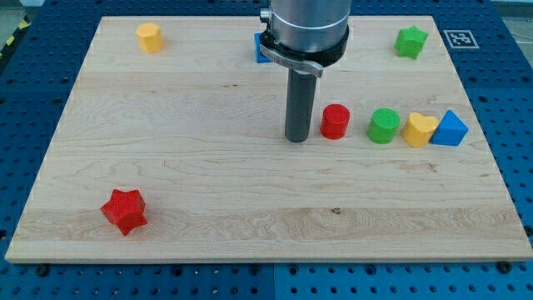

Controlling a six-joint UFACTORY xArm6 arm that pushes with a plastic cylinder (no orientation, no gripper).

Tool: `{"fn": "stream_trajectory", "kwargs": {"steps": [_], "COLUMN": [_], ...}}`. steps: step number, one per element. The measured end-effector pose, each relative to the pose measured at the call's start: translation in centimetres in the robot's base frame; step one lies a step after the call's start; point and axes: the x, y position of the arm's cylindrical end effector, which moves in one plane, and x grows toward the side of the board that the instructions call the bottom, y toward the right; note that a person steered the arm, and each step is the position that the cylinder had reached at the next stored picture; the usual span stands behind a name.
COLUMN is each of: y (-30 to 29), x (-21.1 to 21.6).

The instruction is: Put the red circle to the left side of the green circle

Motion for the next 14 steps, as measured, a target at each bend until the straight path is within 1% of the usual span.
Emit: {"fn": "stream_trajectory", "kwargs": {"steps": [1, 2, 3, 4, 5, 6, 7, 8, 12, 14], "y": [1.4, 5.0, 7.3, 5.4, 2.4, 2.9, 6.5, 11.3, 12.0, 11.0], "x": [-0.4, -0.4, -0.4, -0.4, -2.4, -6.0, -9.9, -10.3, -4.5, -3.9]}}
